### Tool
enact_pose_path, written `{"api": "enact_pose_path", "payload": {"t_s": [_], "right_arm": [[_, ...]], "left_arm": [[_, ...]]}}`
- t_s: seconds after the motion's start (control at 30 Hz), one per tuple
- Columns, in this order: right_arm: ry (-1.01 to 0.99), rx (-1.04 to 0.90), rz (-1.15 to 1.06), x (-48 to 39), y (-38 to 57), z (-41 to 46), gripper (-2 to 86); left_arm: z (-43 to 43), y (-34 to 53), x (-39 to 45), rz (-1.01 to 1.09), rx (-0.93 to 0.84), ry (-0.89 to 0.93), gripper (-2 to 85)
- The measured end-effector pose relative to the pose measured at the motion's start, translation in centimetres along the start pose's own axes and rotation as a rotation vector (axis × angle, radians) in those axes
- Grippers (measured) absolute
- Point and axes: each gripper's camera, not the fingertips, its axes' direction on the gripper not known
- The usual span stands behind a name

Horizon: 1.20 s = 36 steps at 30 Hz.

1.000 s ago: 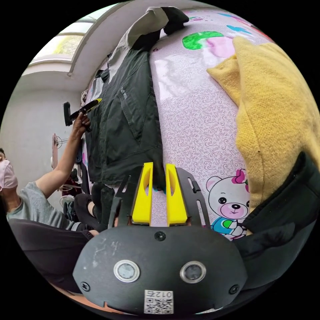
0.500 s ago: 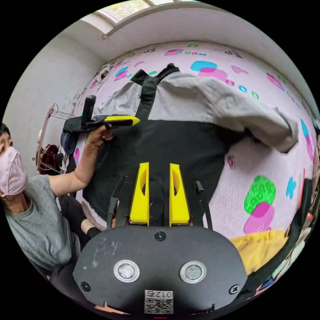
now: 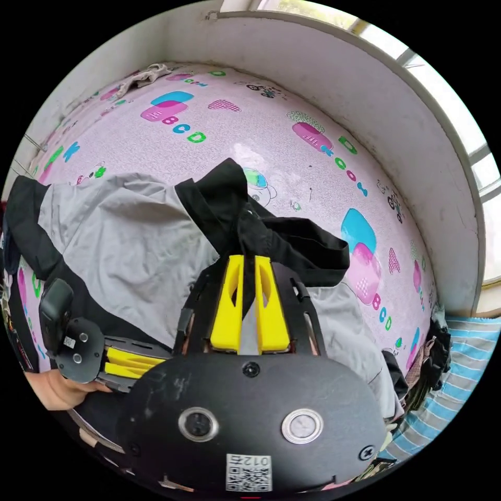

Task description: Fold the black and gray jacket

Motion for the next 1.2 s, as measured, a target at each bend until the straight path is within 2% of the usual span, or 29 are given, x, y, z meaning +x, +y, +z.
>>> {"api": "enact_pose_path", "payload": {"t_s": [0.1,0.27,0.43,0.57,0.73,0.9,0.97,1.13,1.2], "right_arm": [[-0.073,0.030,0.019,3.7,1.6,2.1,-0.6],[-0.350,0.244,0.156,11.8,6.6,5.5,-0.8],[-0.353,0.229,0.162,15.6,7.9,12.2,-0.8],[-0.429,0.313,0.152,19.0,10.1,16.0,-0.9],[-0.453,0.398,0.166,23.1,12.7,19.5,-0.9],[-0.442,0.335,0.173,25.5,12.4,27.5,-0.7],[-0.360,0.274,0.124,24.9,12.0,31.7,-0.6],[-0.288,0.215,0.009,27.8,11.0,32.7,0.1],[-0.307,0.298,0.017,30.5,10.7,30.6,0.1]], "left_arm": [[0.0,0.1,-0.3,0.002,0.000,-0.003,0.6],[-0.1,0.6,-0.5,-0.001,0.018,-0.012,0.7],[0.0,1.3,-0.2,0.021,0.017,-0.024,0.7],[0.2,1.9,1.2,0.095,0.014,-0.057,0.7],[0.6,2.6,1.7,0.117,0.018,-0.054,0.7],[1.2,3.4,1.3,0.057,0.006,-0.095,0.7],[1.4,3.7,1.7,0.065,0.002,-0.111,0.6],[1.8,4.6,1.2,0.047,0.005,-0.069,0.7],[2.0,5.1,1.6,0.061,0.001,-0.078,0.8]]}}
